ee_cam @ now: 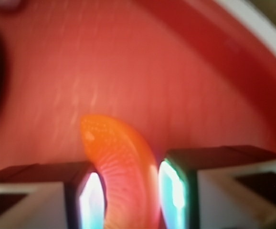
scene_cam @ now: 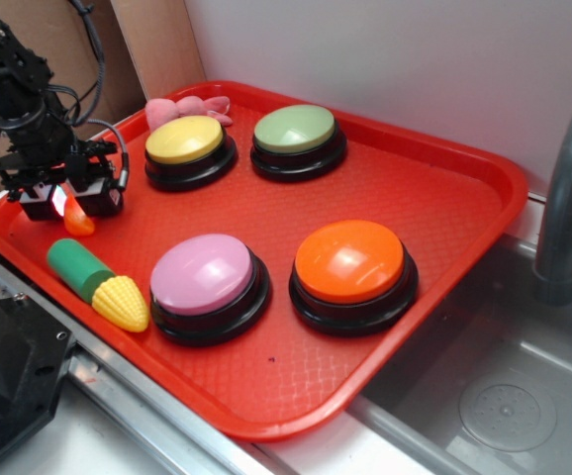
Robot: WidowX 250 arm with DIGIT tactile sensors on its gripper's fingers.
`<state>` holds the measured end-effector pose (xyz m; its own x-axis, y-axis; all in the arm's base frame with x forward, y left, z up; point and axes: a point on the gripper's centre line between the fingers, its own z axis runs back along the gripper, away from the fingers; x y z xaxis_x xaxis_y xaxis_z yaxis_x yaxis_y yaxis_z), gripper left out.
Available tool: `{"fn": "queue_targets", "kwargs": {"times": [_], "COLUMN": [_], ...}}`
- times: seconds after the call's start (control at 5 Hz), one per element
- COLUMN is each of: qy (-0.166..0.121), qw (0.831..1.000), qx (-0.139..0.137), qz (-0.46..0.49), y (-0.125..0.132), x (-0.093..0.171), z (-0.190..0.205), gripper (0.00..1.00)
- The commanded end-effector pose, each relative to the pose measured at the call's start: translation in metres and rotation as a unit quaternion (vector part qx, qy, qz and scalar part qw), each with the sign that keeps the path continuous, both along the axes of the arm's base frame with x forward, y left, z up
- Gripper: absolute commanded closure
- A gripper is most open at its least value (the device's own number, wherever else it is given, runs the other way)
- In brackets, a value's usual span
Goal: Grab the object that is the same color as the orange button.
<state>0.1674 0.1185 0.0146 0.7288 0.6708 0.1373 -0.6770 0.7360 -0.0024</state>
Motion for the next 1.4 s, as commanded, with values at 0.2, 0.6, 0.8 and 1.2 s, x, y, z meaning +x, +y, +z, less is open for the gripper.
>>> {"fn": "queue_targets", "kwargs": {"times": [0.2,0.6,0.8,1.2], "qy": [-0.020,-0.022,-0.019,0.008], "qw": [1.000,0.997,0.991,0.990], "qx": [0.011,-0.011,-0.019,0.000], "qz": [0.000,-0.077,-0.130,-0.142], "y": [-0.036,-0.088,-0.117,-0.110], "x": [0.018,0.047,0.061,0.069], "z": [0.096,0.152,0.170,0.166], "gripper": [1.00,1.00,1.00,1.00]}}
